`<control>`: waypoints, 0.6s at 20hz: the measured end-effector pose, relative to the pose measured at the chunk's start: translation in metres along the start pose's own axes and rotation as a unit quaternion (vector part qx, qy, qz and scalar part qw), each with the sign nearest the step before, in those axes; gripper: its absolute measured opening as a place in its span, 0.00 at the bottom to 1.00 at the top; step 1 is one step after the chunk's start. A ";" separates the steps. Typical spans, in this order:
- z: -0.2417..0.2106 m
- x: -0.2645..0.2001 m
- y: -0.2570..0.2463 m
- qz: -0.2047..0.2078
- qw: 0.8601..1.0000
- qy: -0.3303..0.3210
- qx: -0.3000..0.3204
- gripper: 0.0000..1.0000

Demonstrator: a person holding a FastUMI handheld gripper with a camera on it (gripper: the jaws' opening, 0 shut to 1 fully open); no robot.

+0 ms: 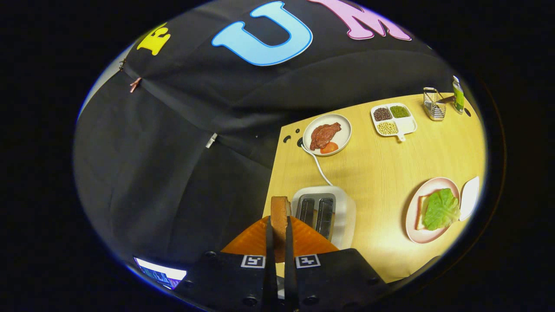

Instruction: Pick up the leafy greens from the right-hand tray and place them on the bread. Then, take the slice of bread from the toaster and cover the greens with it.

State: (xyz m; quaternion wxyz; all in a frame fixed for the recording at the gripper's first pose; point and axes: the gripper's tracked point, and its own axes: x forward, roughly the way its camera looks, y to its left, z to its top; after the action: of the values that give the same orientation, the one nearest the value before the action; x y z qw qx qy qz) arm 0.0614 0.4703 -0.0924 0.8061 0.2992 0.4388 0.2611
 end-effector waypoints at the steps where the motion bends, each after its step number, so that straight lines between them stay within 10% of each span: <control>1: 0.007 -0.012 -0.002 0.007 1.000 -0.006 0.000 0.11; 12: 0.044 -0.128 -0.136 -0.023 0.997 -0.066 -0.036 0.11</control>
State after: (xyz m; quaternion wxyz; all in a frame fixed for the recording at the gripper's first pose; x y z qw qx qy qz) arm 0.0597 0.2787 -0.0992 0.8494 0.2767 0.3814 0.2375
